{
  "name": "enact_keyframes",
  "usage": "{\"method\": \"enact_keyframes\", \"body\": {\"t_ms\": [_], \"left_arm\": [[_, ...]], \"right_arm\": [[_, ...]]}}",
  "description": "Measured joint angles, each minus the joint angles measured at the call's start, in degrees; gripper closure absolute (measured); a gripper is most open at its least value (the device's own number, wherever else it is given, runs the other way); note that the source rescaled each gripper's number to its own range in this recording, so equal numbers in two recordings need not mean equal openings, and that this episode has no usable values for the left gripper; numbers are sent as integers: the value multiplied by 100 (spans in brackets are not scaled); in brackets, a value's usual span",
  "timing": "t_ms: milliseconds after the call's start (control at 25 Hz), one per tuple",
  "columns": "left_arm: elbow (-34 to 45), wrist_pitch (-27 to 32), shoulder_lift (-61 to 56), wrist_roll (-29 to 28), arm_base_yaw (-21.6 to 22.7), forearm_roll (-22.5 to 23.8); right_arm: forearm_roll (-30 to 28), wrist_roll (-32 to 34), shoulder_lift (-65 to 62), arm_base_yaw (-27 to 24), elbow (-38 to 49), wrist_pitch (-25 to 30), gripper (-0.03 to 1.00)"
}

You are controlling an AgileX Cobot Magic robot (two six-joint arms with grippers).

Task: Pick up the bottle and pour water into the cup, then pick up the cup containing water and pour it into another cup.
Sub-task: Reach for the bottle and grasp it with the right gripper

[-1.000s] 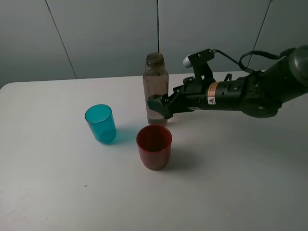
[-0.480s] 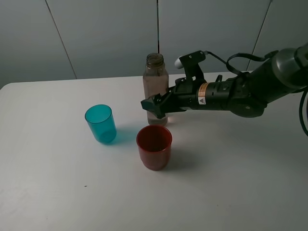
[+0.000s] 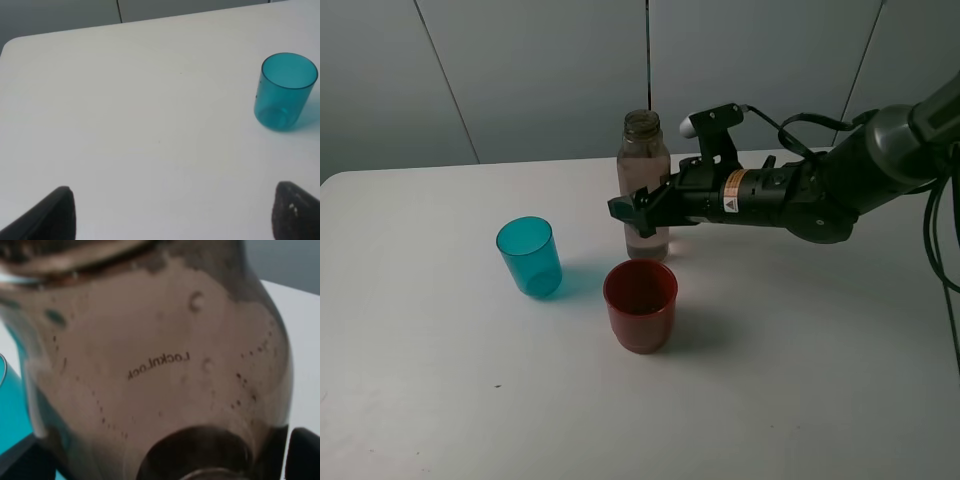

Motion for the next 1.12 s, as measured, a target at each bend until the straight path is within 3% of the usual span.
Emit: {"method": "enact_keyframes", "body": {"t_ms": [880,920,960,1040,1120], "left_arm": [[0,0,0,0,0,0],[0,0,0,0,0,0],[0,0,0,0,0,0],[0,0,0,0,0,0],[0,0,0,0,0,0]], "right_arm": [[394,-337,266,165,-170,-129,-3],[394,-385,266,165,-170,-129,1],[394,-428,266,165,-170,-129,16],[422,-556,266,165,-170,-100,87],[406,-633,266,179,-170,-106,93]]}}
